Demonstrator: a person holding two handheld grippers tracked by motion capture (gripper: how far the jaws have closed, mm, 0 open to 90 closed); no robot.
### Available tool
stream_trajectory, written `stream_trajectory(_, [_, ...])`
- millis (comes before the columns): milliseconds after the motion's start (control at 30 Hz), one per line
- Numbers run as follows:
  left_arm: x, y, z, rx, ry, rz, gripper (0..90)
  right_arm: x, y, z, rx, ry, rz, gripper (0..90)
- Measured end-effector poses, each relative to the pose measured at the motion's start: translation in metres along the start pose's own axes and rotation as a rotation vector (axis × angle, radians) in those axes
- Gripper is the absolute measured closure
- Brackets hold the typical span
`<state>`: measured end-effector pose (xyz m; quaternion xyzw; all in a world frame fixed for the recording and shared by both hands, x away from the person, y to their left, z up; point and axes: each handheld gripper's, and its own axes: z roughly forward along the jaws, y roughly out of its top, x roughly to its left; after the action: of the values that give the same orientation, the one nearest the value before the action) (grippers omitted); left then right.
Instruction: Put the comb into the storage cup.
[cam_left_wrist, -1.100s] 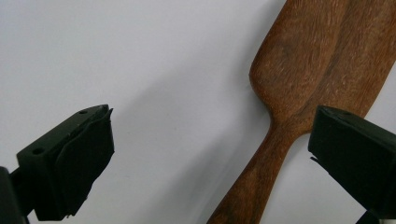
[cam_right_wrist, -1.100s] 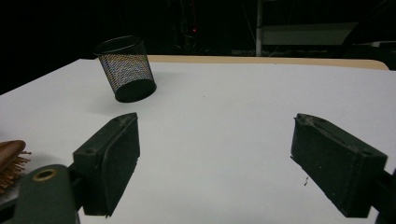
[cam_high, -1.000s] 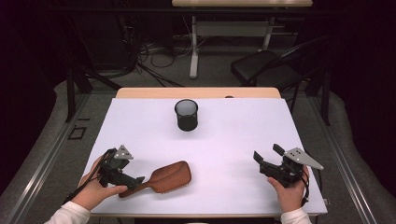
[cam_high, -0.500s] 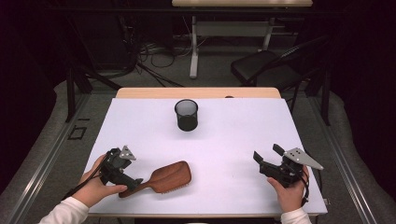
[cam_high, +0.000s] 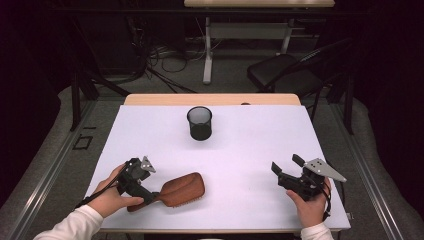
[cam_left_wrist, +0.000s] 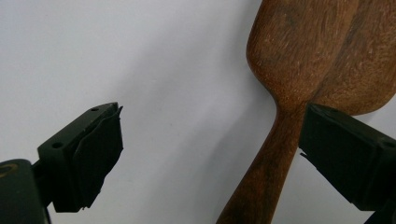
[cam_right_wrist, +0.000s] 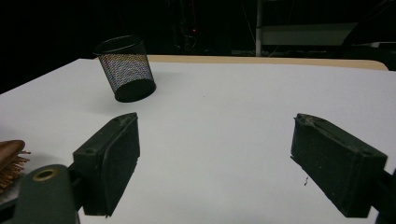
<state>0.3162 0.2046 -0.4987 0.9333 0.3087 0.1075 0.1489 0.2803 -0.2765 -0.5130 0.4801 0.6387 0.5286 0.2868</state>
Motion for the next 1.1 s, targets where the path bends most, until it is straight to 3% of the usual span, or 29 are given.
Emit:
stream_trajectory(233, [-0.004, 0.008, -0.004, 0.031, 0.017, 0.045, 9.6, -0.001, 0.000, 0.000, -0.008, 0.000, 0.003, 15.3])
stream_trajectory(700, [-0.021, 0.013, 0.002, 0.101, -0.004, 0.127, 10.9, -0.001, 0.000, 0.000, -0.010, 0.002, -0.001, 15.3])
stream_trajectory(1100, [-0.031, 0.009, 0.009, 0.121, -0.031, 0.178, 24.3, -0.001, 0.000, 0.000, -0.008, 0.002, -0.002, 15.3])
